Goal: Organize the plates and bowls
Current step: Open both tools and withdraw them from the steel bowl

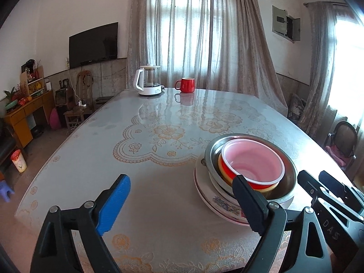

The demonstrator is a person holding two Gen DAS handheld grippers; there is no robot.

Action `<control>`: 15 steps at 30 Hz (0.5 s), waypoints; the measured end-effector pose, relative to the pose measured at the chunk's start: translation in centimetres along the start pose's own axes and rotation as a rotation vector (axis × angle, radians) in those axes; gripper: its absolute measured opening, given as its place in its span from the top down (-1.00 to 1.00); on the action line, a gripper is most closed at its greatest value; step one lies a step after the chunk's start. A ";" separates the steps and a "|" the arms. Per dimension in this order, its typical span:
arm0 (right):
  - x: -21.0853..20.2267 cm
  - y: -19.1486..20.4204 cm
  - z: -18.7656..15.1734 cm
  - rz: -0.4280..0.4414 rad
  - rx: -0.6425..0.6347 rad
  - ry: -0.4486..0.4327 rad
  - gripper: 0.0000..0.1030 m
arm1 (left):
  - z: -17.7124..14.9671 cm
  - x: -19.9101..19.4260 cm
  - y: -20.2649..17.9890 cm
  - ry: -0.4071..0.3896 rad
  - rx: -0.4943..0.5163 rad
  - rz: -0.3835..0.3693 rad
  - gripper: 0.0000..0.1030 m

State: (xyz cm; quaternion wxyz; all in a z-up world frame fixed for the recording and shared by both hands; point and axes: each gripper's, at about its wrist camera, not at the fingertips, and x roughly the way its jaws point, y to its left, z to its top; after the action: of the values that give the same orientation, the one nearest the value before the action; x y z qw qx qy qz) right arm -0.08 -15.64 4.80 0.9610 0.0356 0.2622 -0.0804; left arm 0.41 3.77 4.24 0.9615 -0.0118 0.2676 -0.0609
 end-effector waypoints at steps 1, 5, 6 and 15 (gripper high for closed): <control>0.1 0.0 0.0 0.001 0.000 0.005 0.00 | 0.0 0.1 0.0 0.001 -0.003 0.002 -0.85; 0.3 0.1 -0.1 -0.001 -0.005 0.006 0.00 | 0.1 0.2 0.0 0.005 -0.003 0.004 -0.90; 0.3 0.1 -0.1 -0.001 -0.005 0.006 0.00 | 0.1 0.1 -0.1 0.003 0.000 0.006 -0.95; 0.4 0.1 -0.2 -0.004 -0.004 0.006 0.00 | 0.0 0.2 -0.2 0.004 0.001 0.006 -0.99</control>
State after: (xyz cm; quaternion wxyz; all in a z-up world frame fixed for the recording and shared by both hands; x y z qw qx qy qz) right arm 0.17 -15.56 4.49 0.9601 0.0337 0.2655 -0.0815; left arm 0.61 3.56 4.16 0.9612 -0.0106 0.2695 -0.0583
